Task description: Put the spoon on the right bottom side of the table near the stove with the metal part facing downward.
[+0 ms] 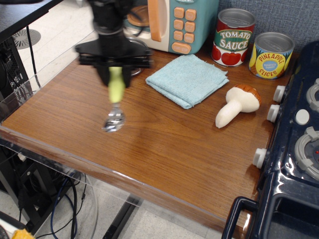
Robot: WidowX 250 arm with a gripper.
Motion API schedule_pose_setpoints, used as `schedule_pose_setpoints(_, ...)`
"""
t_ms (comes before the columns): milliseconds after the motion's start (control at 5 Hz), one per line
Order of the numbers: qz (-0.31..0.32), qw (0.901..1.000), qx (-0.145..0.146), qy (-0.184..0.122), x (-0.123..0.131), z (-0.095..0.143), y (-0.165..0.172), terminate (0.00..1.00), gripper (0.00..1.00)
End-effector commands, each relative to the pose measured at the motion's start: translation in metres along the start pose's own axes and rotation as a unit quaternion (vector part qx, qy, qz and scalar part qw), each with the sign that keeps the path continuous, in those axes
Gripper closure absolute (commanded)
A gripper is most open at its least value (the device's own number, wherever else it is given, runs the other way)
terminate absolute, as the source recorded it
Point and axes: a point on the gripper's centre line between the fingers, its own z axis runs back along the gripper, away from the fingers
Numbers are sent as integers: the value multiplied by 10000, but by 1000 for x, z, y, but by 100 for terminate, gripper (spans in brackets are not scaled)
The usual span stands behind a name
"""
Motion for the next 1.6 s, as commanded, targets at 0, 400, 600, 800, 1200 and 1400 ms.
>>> schedule_pose_setpoints(0, -1073, 9893, -930, -345, -13, 35, -78, 0, 100)
schedule_pose_setpoints(400, -1886, 9721, -1385, -185, -44, 34, -143, 0, 100)
schedule_pose_setpoints(600, -2210, 9664, -1310, -1, -61, 19, -158, 0, 100)
schedule_pose_setpoints(800, -2467, 9613, -1221, 138, -73, 3, -170, 0, 100)
schedule_pose_setpoints(1200, -2520, 9618, -1024, 310, -77, -20, -168, 0, 100)
schedule_pose_setpoints(1400, -2355, 9676, -891, 180, -71, -15, -163, 0, 0)
